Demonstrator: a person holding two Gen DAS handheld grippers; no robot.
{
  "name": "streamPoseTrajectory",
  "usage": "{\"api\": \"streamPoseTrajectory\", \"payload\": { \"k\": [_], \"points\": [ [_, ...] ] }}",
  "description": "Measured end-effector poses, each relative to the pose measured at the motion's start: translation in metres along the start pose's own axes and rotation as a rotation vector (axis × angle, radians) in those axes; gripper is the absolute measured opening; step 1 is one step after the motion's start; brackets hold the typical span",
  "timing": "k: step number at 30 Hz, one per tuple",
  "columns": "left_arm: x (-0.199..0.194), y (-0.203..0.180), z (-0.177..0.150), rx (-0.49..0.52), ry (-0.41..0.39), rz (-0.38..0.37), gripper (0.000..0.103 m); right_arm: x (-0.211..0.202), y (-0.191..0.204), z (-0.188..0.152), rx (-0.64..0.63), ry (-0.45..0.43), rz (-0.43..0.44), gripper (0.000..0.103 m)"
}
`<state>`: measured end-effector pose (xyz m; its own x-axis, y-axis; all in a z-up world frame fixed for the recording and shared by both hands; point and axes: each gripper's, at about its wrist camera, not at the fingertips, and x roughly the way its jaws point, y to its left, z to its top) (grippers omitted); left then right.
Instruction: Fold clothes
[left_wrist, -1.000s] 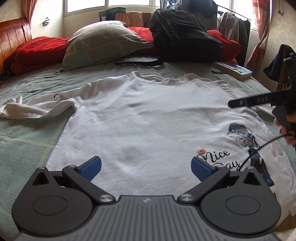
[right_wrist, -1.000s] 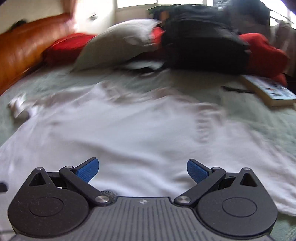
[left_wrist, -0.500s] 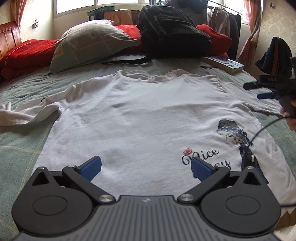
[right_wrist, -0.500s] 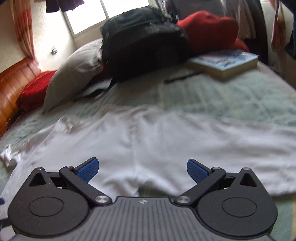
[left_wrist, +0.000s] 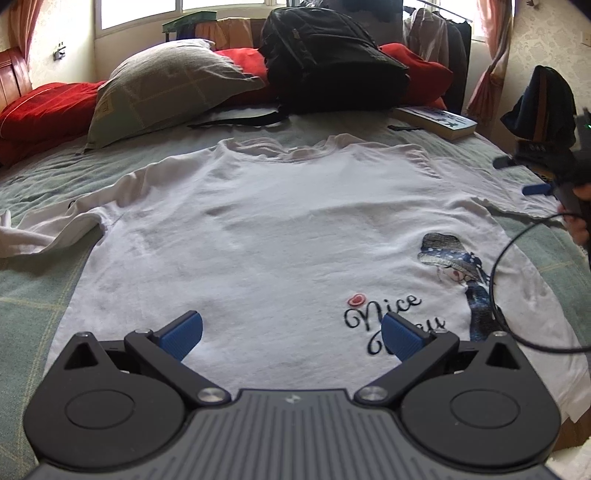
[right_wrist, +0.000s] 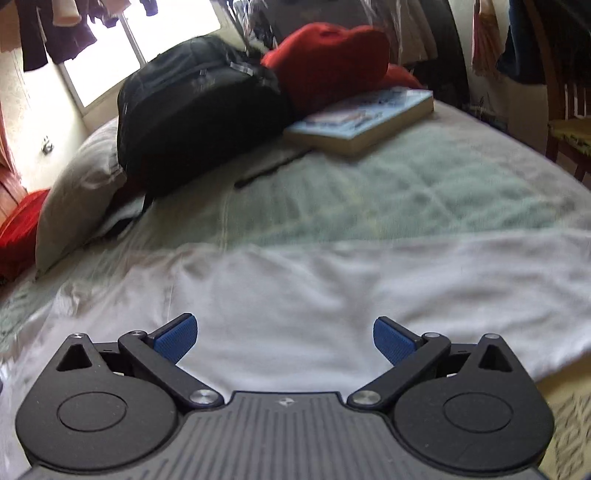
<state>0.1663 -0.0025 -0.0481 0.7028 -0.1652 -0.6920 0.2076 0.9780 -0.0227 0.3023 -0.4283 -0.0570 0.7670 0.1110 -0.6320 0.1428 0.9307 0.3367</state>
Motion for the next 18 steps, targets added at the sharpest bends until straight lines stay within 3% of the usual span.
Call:
{"api": "streamPoseTrajectory", "payload": {
  "k": [5, 9, 15, 18],
  "points": [
    [-0.004, 0.002, -0.001, -0.012, -0.005, 0.018, 0.102, 0.026, -0.032, 0.017, 0.059, 0.019, 0.004, 0.103],
    [-0.003, 0.004, -0.001, -0.02, 0.0, 0.031, 0.102, 0.015, -0.079, 0.01, 0.145, -0.004, 0.014, 0.103],
    [-0.001, -0.007, 0.001, 0.008, 0.0, 0.004, 0.102, -0.023, -0.119, 0.014, 0.234, -0.057, -0.206, 0.103],
    [-0.001, -0.014, 0.001, 0.023, -0.001, -0.011, 0.102, -0.023, -0.099, 0.013, 0.098, -0.053, -0.266, 0.103]
  ]
}}
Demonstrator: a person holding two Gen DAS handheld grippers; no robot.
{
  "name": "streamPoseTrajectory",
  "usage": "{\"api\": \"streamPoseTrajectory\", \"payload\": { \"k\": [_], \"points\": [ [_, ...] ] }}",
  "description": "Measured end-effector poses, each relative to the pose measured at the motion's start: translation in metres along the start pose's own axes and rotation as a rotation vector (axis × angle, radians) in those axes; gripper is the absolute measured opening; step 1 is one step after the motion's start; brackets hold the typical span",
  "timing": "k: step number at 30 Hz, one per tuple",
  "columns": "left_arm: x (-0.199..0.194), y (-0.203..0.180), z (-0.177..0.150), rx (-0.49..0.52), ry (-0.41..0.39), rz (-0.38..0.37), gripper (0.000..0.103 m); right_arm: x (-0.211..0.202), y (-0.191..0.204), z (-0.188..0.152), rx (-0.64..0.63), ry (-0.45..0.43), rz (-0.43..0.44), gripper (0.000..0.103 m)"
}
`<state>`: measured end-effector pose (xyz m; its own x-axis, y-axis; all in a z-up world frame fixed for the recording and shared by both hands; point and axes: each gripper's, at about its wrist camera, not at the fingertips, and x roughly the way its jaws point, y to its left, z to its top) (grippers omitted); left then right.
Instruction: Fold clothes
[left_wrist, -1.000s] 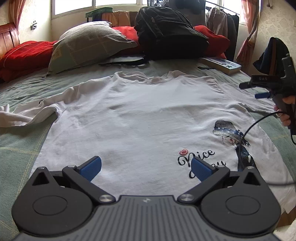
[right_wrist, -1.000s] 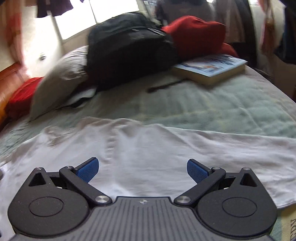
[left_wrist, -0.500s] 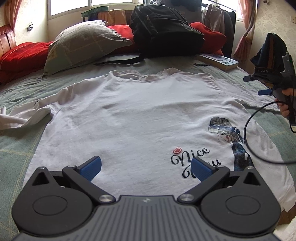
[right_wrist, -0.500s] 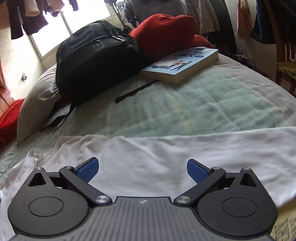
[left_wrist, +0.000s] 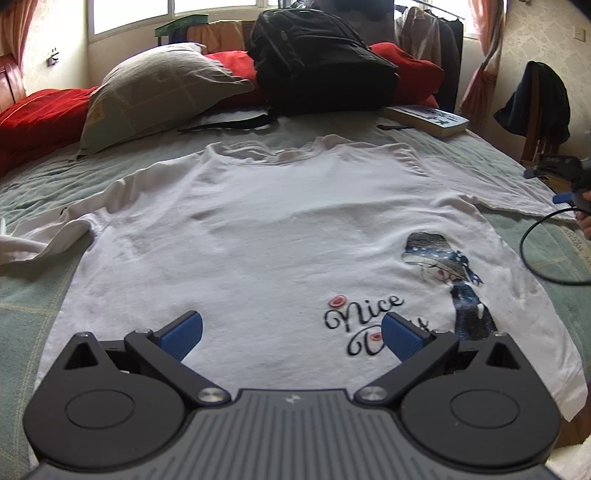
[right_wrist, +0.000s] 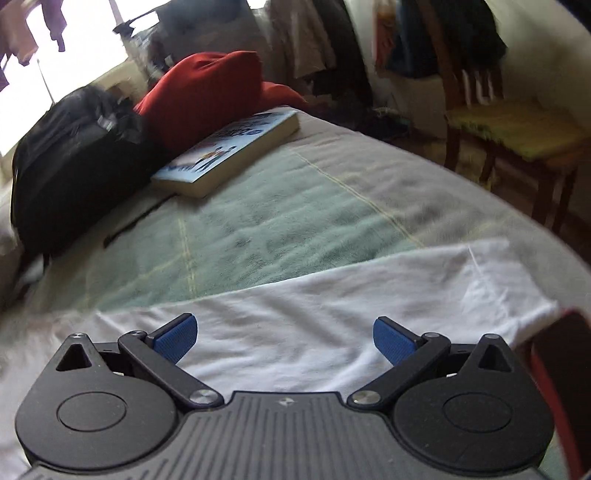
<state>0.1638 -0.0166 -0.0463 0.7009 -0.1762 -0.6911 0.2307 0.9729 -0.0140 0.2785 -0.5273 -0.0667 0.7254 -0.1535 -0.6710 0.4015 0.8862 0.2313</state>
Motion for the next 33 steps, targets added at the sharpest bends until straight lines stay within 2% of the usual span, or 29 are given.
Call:
{"api": "streamPoseTrajectory", "payload": {
  "k": [2, 4, 6, 8, 11, 13, 15, 17, 21, 22, 25, 28, 29, 33],
  "points": [
    [0.0, -0.004, -0.001, 0.009, 0.001, -0.008, 0.102, 0.007, 0.019, -0.007, -0.132, 0.007, -0.041, 0.103],
    [0.0, -0.005, -0.002, 0.009, 0.005, -0.007, 0.102, 0.016, 0.028, -0.018, -0.209, 0.035, -0.069, 0.103],
    [0.001, -0.005, -0.003, 0.006, 0.01, -0.003, 0.102, 0.018, 0.022, -0.032, -0.214, 0.046, -0.064, 0.103],
    [0.001, -0.006, -0.003, 0.006, 0.015, 0.001, 0.102, 0.006, 0.012, -0.043, -0.204, 0.017, -0.031, 0.103],
    [0.003, -0.009, -0.001, 0.018, 0.017, -0.005, 0.102, -0.011, -0.003, -0.035, -0.156, 0.046, 0.006, 0.103],
    [0.004, -0.013, 0.0, 0.028, 0.017, -0.009, 0.102, -0.021, -0.019, -0.016, -0.064, 0.016, 0.042, 0.103],
    [0.003, -0.016, 0.0, 0.037, 0.014, -0.017, 0.102, -0.025, -0.037, 0.006, 0.015, -0.04, 0.033, 0.103],
    [0.002, -0.018, -0.001, 0.035, 0.013, -0.02, 0.102, -0.015, -0.055, 0.024, 0.079, -0.046, 0.013, 0.103],
    [0.0, -0.014, -0.001, 0.019, 0.013, -0.005, 0.102, 0.023, -0.083, 0.035, 0.146, 0.042, 0.03, 0.103],
    [-0.001, -0.013, -0.001, 0.015, 0.015, -0.001, 0.102, 0.033, -0.087, 0.033, 0.143, 0.069, 0.009, 0.103],
    [-0.002, -0.008, -0.002, 0.008, 0.019, 0.017, 0.102, 0.037, -0.091, 0.032, 0.138, 0.046, -0.057, 0.103],
    [-0.002, -0.004, -0.002, -0.001, 0.019, 0.028, 0.102, 0.024, -0.063, 0.035, 0.074, 0.061, -0.145, 0.103],
    [-0.002, -0.003, -0.002, -0.004, 0.018, 0.029, 0.102, 0.016, -0.047, 0.034, 0.016, 0.063, -0.129, 0.103],
    [-0.003, -0.001, -0.002, -0.001, 0.015, 0.033, 0.102, -0.017, 0.028, 0.014, -0.167, 0.069, 0.103, 0.103]
  ]
}}
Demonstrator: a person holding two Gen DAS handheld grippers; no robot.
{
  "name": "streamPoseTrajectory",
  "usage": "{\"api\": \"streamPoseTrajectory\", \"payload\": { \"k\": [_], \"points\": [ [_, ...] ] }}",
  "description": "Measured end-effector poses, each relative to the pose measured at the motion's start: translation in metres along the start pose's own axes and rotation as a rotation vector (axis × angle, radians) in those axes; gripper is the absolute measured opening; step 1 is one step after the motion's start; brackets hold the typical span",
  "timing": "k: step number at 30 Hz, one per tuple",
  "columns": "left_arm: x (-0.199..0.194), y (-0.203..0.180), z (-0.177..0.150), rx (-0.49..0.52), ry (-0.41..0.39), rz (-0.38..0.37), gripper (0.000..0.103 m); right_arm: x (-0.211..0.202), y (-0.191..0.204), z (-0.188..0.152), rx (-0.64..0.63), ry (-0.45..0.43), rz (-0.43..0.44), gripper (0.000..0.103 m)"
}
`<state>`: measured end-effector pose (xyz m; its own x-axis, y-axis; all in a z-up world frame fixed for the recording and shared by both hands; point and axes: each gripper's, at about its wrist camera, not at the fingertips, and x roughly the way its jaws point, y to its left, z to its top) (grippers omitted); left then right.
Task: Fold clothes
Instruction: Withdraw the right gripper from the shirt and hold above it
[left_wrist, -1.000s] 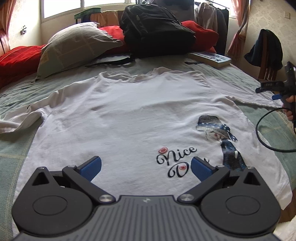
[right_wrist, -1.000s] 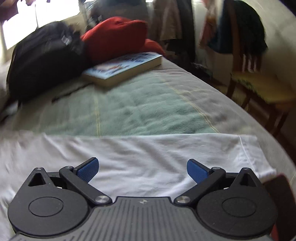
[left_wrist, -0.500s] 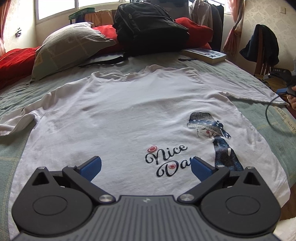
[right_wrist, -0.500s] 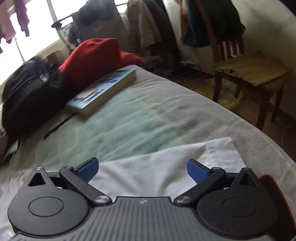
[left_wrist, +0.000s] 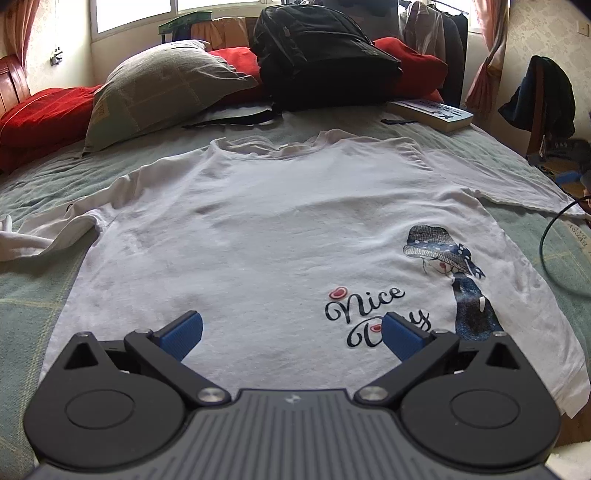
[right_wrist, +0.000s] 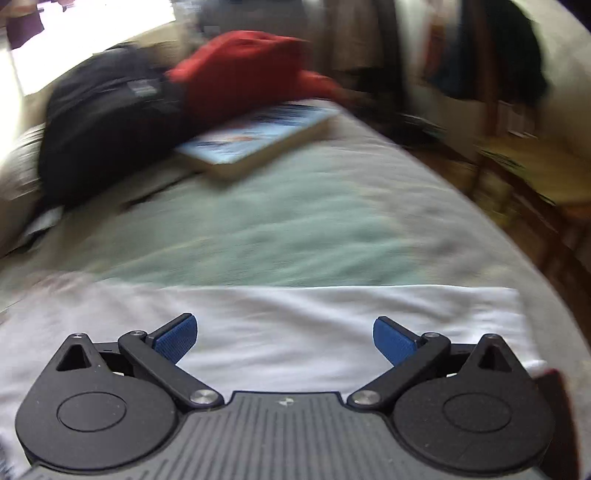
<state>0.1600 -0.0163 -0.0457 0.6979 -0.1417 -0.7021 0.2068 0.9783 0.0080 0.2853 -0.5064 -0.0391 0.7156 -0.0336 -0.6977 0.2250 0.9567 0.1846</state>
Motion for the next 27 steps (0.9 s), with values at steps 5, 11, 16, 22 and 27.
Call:
{"api": "streamPoseTrajectory", "payload": {
  "k": [5, 11, 16, 22, 27],
  "points": [
    [-0.004, 0.011, -0.004, -0.01, -0.015, 0.016, 0.102, -0.027, 0.117, -0.033, -0.283, -0.015, 0.315, 0.103],
    [-0.007, 0.029, -0.011, -0.015, -0.016, 0.032, 0.102, -0.025, 0.236, -0.068, -0.605, 0.005, 0.503, 0.103],
    [-0.002, 0.037, -0.029, -0.009, 0.011, 0.04, 0.102, 0.009, 0.269, -0.088, -0.669, 0.06, 0.485, 0.103],
    [-0.011, 0.041, -0.051, 0.018, -0.002, 0.024, 0.102, 0.005, 0.229, -0.116, -0.622, 0.082, 0.406, 0.103],
    [-0.023, 0.047, -0.057, 0.017, 0.003, 0.024, 0.102, -0.02, 0.205, -0.131, -0.567, 0.094, 0.353, 0.103]
  ]
}}
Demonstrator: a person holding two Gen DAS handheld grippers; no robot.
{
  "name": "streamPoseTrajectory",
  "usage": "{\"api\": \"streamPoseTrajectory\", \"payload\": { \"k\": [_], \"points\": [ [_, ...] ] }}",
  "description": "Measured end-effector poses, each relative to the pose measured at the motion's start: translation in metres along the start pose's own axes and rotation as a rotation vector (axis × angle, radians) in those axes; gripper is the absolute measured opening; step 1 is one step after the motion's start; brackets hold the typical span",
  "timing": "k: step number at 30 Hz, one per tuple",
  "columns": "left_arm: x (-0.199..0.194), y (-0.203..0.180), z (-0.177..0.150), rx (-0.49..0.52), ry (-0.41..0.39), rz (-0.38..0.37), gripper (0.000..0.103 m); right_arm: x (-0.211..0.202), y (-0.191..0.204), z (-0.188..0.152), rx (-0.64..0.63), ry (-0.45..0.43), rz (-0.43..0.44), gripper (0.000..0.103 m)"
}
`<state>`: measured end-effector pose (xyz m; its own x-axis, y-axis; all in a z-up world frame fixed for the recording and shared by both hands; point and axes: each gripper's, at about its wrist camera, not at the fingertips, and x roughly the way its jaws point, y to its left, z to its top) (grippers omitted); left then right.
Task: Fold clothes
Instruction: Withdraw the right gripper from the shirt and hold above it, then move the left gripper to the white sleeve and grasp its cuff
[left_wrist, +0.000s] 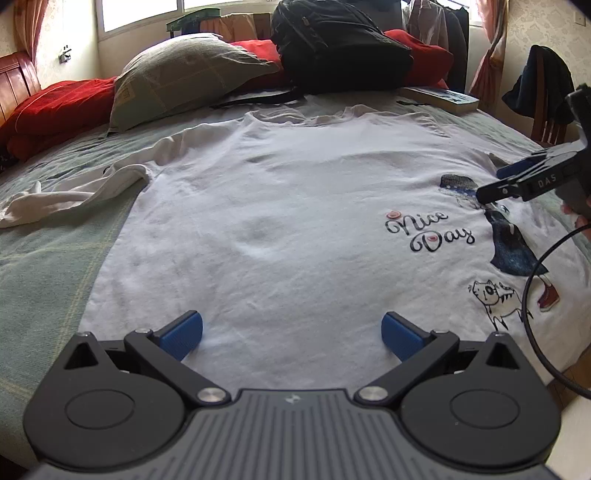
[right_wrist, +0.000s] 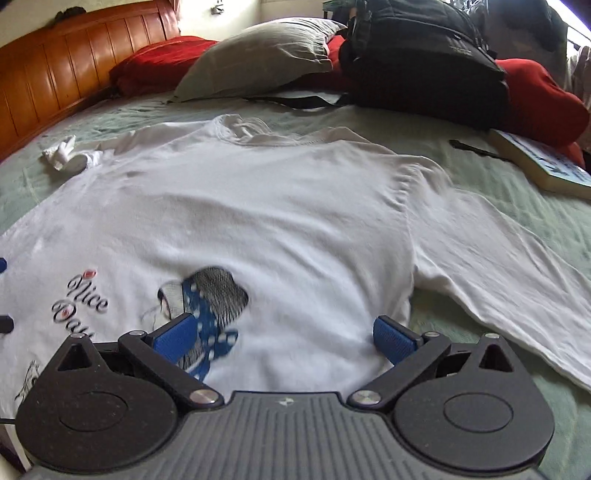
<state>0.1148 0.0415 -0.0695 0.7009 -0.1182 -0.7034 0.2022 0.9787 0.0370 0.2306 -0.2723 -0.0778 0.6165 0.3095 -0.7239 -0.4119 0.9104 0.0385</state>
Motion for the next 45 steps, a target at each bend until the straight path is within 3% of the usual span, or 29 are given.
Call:
{"api": "streamPoseTrajectory", "payload": {
  "k": [3, 7, 11, 16, 21, 24, 27, 31, 38, 40, 42, 45],
  "points": [
    [-0.003, 0.002, 0.006, -0.005, -0.019, 0.015, 0.102, -0.013, 0.023, 0.007, -0.039, -0.024, 0.006, 0.103],
    [0.003, 0.001, 0.009, -0.02, -0.027, -0.023, 0.102, -0.016, 0.067, 0.017, -0.106, -0.063, 0.104, 0.103],
    [0.001, -0.003, -0.007, 0.001, -0.023, -0.015, 0.102, -0.004, 0.093, 0.005, -0.159, -0.019, 0.129, 0.103],
    [-0.012, 0.0, -0.017, -0.01, -0.008, -0.028, 0.102, -0.008, 0.085, -0.019, -0.132, 0.004, 0.095, 0.103],
    [-0.008, -0.004, 0.009, 0.002, -0.036, -0.025, 0.102, -0.013, 0.087, -0.03, -0.099, -0.025, 0.057, 0.103],
    [0.001, -0.005, 0.014, -0.032, -0.035, -0.07, 0.102, -0.017, 0.088, -0.032, -0.107, -0.022, 0.051, 0.103],
    [0.01, -0.005, 0.002, -0.053, -0.009, -0.079, 0.102, -0.023, 0.084, -0.034, -0.085, -0.017, 0.056, 0.103],
    [0.0, -0.007, -0.012, -0.003, -0.046, -0.09, 0.102, -0.031, 0.081, -0.032, -0.045, -0.01, 0.049, 0.103],
    [0.011, 0.02, 0.017, -0.092, -0.074, -0.12, 0.102, -0.022, 0.077, 0.012, 0.084, -0.047, 0.123, 0.103],
    [0.024, 0.025, 0.018, -0.126, -0.038, -0.119, 0.102, -0.017, 0.078, 0.025, 0.104, -0.057, 0.139, 0.103],
    [0.026, 0.026, 0.014, -0.108, -0.048, -0.129, 0.102, -0.01, 0.077, 0.035, 0.125, -0.052, 0.161, 0.103],
    [0.018, 0.036, 0.016, -0.07, -0.029, -0.186, 0.102, 0.004, 0.07, 0.046, 0.202, -0.014, 0.271, 0.103]
  ]
}}
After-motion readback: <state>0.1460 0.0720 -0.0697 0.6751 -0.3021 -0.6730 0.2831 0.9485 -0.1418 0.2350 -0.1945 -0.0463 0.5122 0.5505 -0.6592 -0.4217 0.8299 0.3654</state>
